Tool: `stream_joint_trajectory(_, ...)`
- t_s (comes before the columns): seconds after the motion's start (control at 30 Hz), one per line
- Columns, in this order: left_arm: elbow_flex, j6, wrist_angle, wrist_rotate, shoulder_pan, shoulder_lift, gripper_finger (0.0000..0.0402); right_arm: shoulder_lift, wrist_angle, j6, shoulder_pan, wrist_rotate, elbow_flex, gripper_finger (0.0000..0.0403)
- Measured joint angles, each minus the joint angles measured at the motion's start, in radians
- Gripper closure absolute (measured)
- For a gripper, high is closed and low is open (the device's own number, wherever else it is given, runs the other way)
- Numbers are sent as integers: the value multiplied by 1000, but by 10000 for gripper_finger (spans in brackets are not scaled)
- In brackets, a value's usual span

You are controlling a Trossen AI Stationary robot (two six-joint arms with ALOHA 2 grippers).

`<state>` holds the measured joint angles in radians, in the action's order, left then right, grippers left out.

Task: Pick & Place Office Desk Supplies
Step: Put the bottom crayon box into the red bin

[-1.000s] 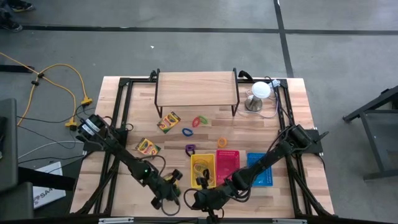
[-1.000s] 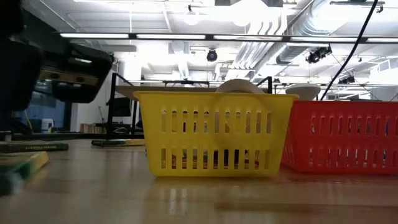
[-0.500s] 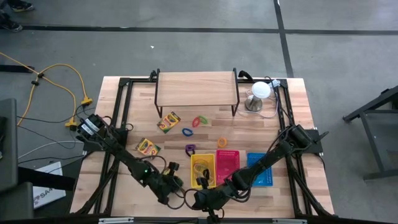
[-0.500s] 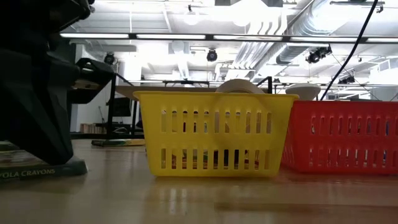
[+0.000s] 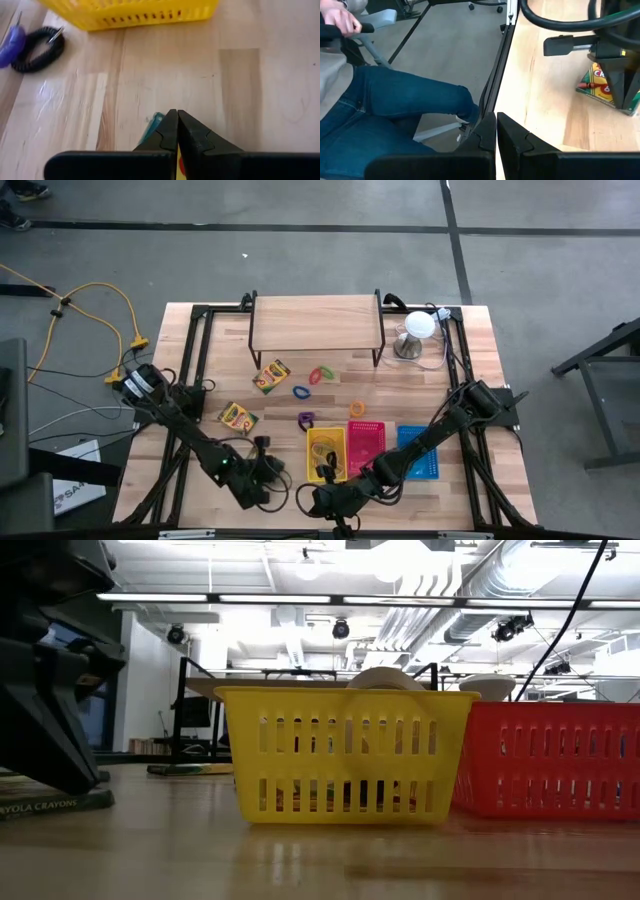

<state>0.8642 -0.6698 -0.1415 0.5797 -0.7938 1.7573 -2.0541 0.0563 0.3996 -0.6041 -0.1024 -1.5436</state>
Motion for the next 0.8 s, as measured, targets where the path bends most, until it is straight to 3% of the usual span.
stream_joint_trajectory(0.2, 2, -156, -45, 21, -1, -2, 401, 0, 1, -2, 2, 0, 0, 401)
stream_joint_trajectory(0.43, 3, -229, -68, 38, -1, -3, 401, 0, 7, -3, 2, 0, 0, 401)
stream_joint_trajectory(0.8, 35, -61, -68, 41, -1, -97, 401, 0, 14, -4, 3, 0, 0, 401)
